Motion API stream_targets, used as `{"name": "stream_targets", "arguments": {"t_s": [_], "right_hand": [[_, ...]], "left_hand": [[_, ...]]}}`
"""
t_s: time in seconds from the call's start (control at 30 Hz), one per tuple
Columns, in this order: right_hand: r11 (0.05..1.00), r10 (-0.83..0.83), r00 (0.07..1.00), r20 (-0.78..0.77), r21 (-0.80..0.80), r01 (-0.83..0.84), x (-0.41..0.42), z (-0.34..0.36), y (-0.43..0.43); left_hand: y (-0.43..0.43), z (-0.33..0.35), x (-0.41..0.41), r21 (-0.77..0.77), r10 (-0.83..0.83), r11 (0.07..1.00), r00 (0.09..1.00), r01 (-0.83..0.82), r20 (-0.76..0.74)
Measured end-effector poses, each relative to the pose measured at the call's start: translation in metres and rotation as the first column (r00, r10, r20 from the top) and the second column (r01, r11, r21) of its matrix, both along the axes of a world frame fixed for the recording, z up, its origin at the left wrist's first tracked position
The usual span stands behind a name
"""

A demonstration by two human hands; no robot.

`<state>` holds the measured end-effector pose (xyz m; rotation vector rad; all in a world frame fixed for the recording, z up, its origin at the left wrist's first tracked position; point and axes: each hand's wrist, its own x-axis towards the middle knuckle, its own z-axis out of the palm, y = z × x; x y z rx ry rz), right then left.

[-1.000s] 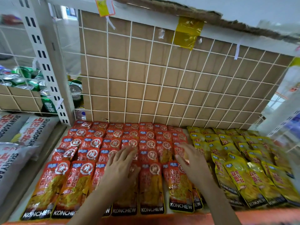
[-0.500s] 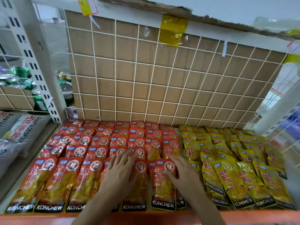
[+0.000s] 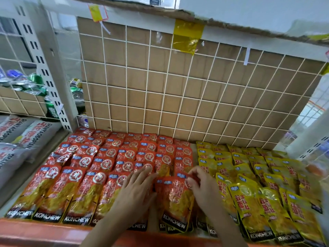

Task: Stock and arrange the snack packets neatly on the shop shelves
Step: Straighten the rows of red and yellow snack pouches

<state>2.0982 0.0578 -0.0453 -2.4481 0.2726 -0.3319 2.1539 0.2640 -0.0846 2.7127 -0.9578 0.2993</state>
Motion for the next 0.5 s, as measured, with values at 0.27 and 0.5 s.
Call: {"name": "stream_targets", "arguments": {"t_s": [0.27, 0.5], "right_hand": [[1.000, 0.026, 0.990, -0.138, -0.013, -0.028, 0.000, 0.000, 0.005], [0.999, 0.031, 0.986, -0.167, 0.017, -0.028, 0.013, -0.002, 0.018]], "left_hand": [[-0.007, -0.018, -0.003, 0.136, -0.084, 0.987, 0.996, 0.083, -0.003], [-0.010, -0.025, -0.002, 0.144, -0.103, 0.985, 0.992, 0.092, 0.068]]}}
